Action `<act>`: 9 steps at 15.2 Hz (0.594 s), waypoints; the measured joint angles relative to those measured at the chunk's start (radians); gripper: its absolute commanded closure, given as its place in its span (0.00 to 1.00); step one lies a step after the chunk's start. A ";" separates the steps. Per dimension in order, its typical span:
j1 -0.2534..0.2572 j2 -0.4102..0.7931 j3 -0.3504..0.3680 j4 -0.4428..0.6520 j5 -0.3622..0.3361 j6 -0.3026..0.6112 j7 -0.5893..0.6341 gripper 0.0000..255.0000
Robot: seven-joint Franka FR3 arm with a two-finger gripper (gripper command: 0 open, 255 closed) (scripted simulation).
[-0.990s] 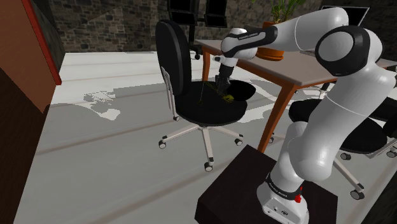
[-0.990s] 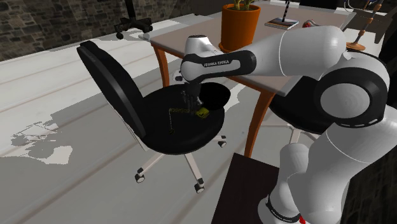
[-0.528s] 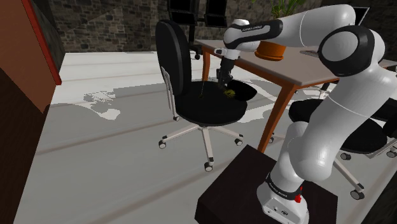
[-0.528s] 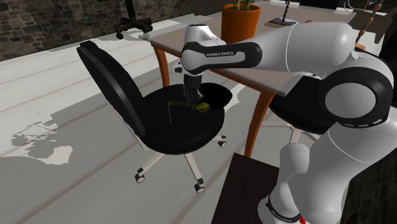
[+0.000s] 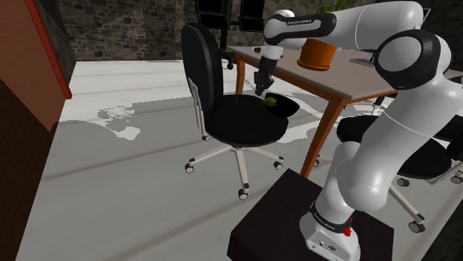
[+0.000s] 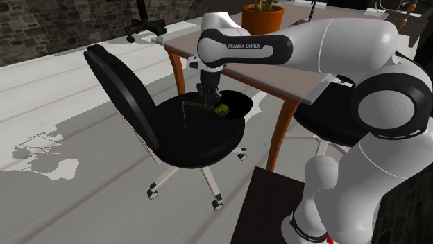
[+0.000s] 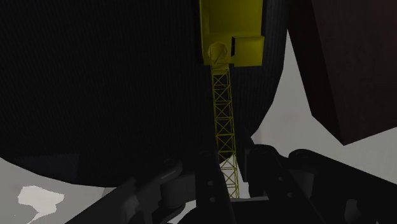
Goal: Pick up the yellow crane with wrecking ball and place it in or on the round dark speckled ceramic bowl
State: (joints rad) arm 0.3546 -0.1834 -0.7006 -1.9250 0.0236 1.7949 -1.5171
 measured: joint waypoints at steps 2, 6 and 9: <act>0.001 0.003 0.001 0.030 0.002 -0.027 0.003 1.00; 0.003 0.009 0.001 0.090 0.006 -0.082 0.005 1.00; 0.005 0.013 0.002 0.132 0.008 -0.121 0.008 1.00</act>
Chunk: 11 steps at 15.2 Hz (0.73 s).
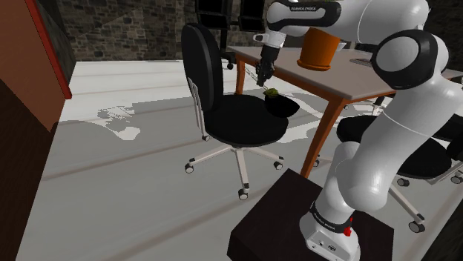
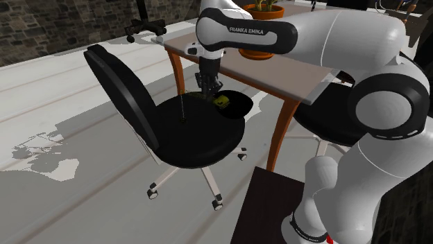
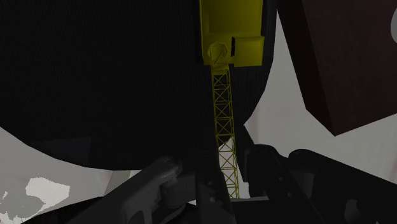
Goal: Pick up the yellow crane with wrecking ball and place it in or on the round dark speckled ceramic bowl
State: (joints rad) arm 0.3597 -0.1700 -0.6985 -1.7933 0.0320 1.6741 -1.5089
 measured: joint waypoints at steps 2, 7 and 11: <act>0.001 0.005 -0.001 0.033 0.003 -0.029 0.000 1.00; -0.018 0.037 -0.042 0.099 0.020 -0.076 -0.058 1.00; -0.058 0.102 -0.114 0.161 0.068 -0.104 -0.180 1.00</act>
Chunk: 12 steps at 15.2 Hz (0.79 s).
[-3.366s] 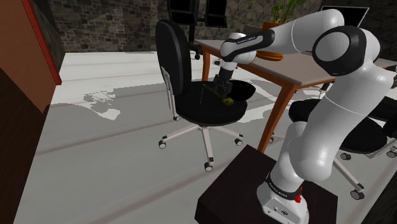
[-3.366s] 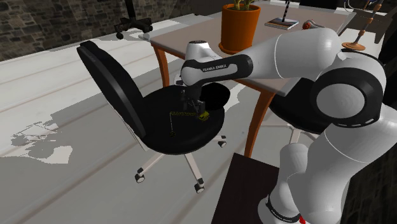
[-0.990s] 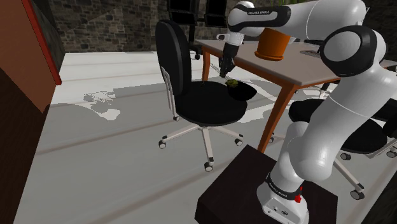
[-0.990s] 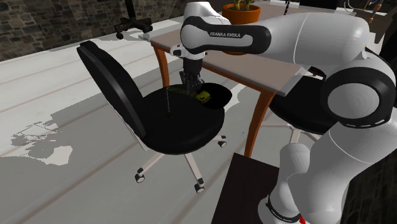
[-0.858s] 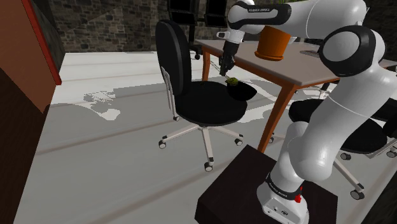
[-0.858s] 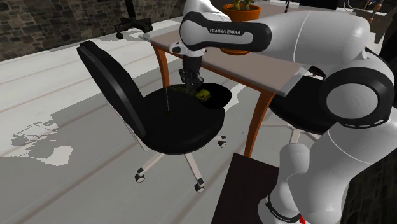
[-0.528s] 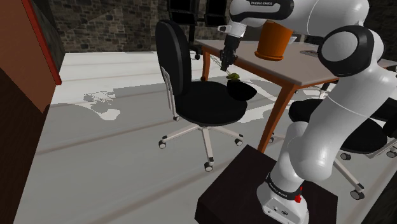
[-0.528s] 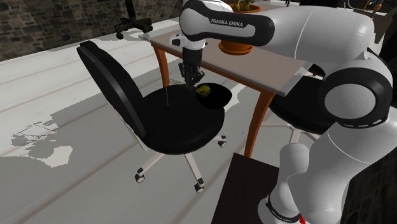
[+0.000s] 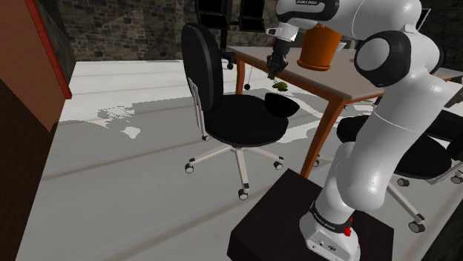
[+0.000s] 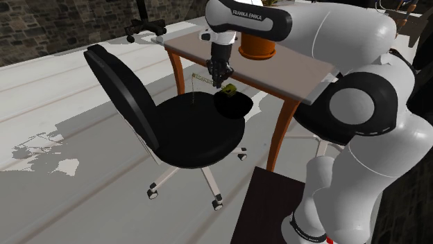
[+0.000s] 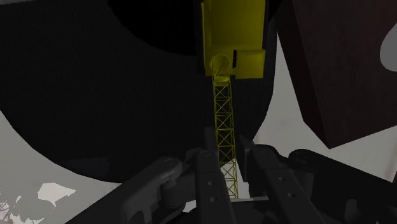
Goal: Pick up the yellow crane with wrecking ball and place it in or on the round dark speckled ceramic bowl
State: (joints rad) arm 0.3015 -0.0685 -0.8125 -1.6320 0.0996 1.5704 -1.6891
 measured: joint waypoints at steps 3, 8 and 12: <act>-0.050 0.088 -0.062 0.079 0.068 -0.034 -0.111 1.00; -0.147 0.205 -0.121 0.176 0.202 -0.089 -0.256 0.00; -0.243 0.259 -0.132 0.187 0.427 -0.219 -0.247 0.00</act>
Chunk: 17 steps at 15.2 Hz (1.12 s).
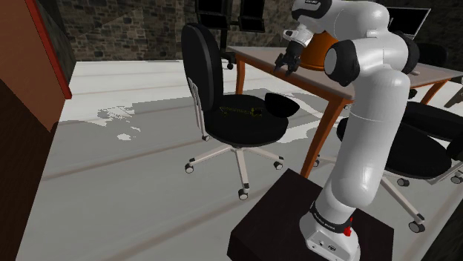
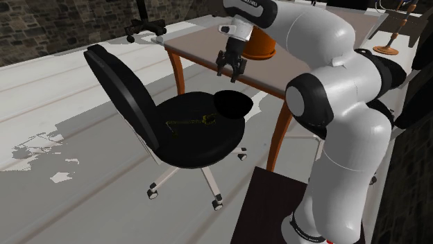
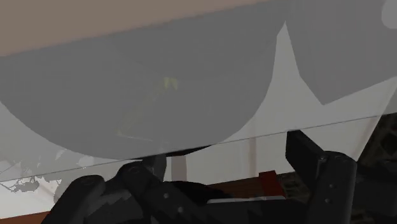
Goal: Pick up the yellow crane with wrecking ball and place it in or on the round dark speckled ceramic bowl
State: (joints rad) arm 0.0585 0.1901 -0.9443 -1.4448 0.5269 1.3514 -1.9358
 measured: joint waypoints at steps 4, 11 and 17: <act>-0.036 0.027 0.013 -0.003 0.126 -0.006 0.014 0.00; -0.003 -0.021 0.049 -0.118 0.111 0.158 0.024 0.00; -0.013 -0.008 0.071 -0.134 0.101 0.100 0.025 1.00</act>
State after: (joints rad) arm 0.0454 0.1821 -0.8734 -1.5790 0.6283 1.4517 -1.9107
